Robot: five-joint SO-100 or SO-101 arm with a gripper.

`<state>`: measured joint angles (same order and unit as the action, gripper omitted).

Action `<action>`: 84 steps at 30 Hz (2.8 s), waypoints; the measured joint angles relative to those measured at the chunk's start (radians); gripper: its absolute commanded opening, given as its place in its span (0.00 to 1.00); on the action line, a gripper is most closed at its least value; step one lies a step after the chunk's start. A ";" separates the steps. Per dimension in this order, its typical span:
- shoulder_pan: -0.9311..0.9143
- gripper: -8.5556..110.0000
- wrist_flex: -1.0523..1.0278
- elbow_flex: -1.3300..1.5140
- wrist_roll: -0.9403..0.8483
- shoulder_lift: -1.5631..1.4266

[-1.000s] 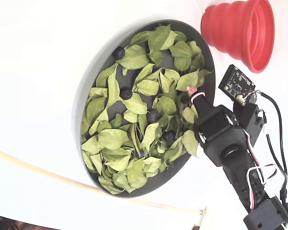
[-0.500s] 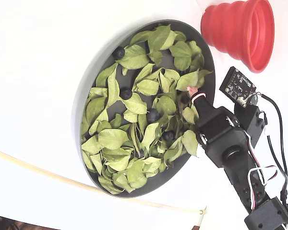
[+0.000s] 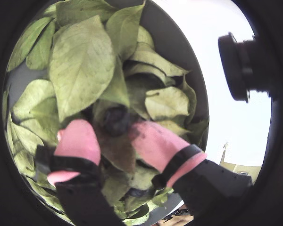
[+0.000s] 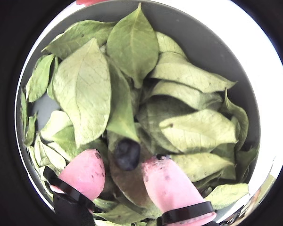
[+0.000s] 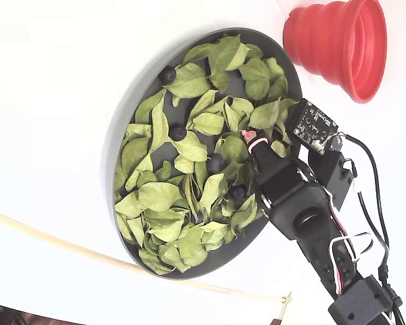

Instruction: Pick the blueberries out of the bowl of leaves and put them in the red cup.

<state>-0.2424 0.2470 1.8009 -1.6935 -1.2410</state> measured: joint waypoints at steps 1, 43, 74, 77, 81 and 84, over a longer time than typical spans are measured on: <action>0.000 0.20 0.000 -0.008 0.005 0.006; -0.011 0.18 0.058 -0.008 0.025 0.055; -0.009 0.13 0.038 -0.041 0.011 0.066; -0.009 0.13 0.038 -0.041 0.011 0.066; -0.008 0.13 0.038 -0.041 0.011 0.066; -0.005 0.13 0.038 -0.041 0.011 0.064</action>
<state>-0.2470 0.2853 1.7595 -1.6828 -1.1766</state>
